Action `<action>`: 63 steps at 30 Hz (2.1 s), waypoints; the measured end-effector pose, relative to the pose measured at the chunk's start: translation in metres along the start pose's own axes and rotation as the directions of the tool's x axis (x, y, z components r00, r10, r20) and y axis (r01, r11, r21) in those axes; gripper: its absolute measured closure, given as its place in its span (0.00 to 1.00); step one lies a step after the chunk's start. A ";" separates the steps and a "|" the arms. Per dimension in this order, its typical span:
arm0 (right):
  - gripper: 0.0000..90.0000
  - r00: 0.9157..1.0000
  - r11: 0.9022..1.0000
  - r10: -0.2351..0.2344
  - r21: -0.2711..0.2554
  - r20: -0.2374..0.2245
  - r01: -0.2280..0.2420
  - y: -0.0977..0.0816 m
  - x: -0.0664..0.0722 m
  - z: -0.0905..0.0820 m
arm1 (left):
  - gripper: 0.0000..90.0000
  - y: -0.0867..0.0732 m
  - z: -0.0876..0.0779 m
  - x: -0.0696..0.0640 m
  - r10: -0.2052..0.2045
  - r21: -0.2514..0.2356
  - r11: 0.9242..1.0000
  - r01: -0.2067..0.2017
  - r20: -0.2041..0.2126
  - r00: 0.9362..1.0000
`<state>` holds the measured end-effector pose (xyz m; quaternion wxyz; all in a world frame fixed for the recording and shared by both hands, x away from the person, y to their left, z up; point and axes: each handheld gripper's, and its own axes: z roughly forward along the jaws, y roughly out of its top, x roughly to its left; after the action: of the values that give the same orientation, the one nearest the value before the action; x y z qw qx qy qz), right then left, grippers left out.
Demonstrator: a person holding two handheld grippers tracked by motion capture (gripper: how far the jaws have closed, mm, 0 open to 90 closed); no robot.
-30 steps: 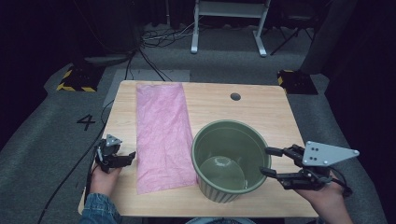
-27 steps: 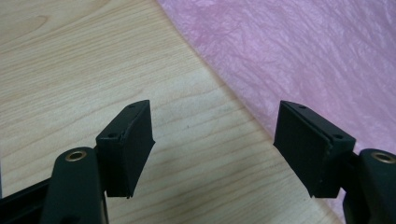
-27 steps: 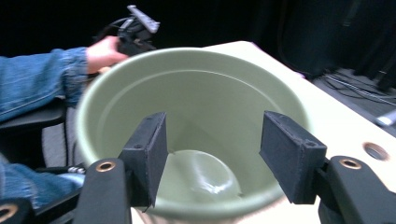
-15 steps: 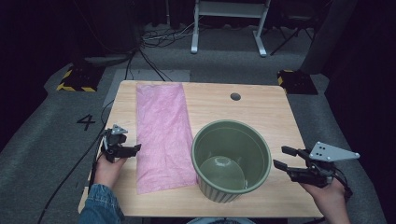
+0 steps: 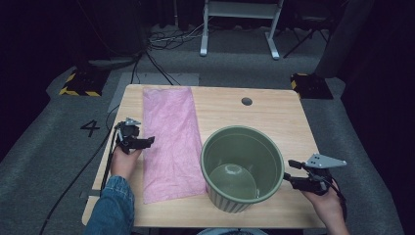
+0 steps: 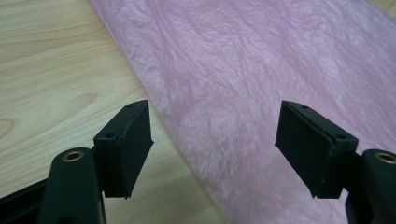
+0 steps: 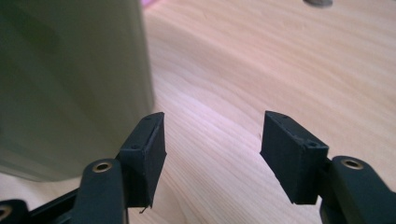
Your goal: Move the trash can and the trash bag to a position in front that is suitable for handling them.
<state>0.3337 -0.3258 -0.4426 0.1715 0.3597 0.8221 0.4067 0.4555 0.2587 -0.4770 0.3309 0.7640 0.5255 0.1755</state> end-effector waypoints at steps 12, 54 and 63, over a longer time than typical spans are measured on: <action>0.53 0.996 0.996 -0.018 0.086 0.088 0.010 -0.023 -0.009 0.033 | 0.25 0.011 0.037 -0.005 0.021 0.042 0.999 -0.018 -0.071 0.997; 0.45 0.998 0.998 0.031 0.050 0.062 -0.034 -0.035 -0.016 0.053 | 0.99 0.000 -0.036 -0.008 -0.067 -0.186 0.977 0.104 0.198 0.978; 0.45 0.998 0.998 0.024 0.050 0.056 -0.027 -0.036 -0.015 0.052 | 0.99 0.009 -0.081 -0.015 -0.034 -0.335 0.934 0.120 0.252 0.967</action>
<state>0.3582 -0.3232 -0.5029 0.1796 0.3855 0.8225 0.3778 0.4061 0.2692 -0.4109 0.5287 0.6877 0.4718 0.1580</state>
